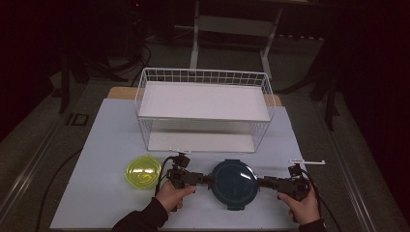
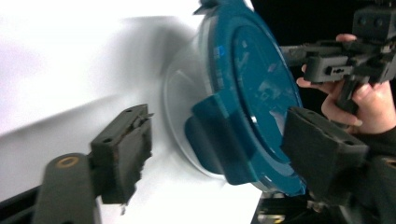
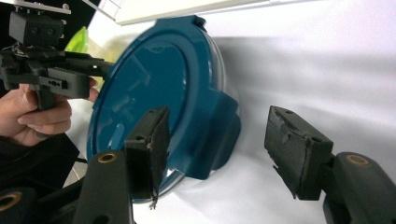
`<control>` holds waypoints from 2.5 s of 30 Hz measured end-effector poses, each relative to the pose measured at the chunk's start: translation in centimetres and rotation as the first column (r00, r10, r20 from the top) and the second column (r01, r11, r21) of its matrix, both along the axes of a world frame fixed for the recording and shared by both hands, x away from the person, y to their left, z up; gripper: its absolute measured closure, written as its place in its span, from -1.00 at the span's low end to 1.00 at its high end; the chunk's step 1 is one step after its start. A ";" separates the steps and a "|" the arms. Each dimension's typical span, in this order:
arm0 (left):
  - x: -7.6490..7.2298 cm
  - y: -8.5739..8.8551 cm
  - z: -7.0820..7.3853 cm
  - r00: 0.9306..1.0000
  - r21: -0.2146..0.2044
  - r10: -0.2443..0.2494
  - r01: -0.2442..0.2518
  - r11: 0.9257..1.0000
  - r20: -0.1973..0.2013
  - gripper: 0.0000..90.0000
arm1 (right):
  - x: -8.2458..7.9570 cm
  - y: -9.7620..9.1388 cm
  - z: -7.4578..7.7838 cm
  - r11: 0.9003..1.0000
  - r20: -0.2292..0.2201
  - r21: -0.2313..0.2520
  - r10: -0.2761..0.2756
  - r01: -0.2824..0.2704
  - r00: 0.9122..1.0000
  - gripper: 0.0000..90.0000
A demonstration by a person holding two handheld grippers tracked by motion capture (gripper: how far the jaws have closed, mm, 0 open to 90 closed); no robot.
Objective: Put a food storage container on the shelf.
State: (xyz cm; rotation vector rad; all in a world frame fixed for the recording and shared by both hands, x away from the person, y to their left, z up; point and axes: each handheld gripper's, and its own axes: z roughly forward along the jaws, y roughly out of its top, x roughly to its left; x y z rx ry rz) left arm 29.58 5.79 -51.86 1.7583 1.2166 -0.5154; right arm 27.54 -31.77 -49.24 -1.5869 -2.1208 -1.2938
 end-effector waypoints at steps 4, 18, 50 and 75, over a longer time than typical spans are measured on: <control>0.2 0.1 -0.4 0.999 -0.021 0.000 -0.001 1.000 -0.039 -0.32 | 0.2 0.0 -0.4 1.000 -0.044 0.008 0.015 -0.014 0.999 -0.10; 0.4 -0.4 -1.2 0.986 -0.070 -0.018 0.007 0.998 -0.168 -0.04 | 0.9 0.3 -1.8 0.994 -0.228 0.111 0.027 -0.002 0.973 0.06; -0.2 0.1 1.3 0.989 -0.115 -0.056 0.041 0.993 -0.134 0.27 | 0.0 0.7 -0.1 0.986 -0.245 0.165 0.023 0.018 0.969 0.21; -0.7 2.9 9.2 0.999 -0.142 -0.033 0.038 0.989 0.033 0.29 | 0.7 3.2 7.9 0.986 -0.089 0.157 0.070 -0.055 0.994 0.21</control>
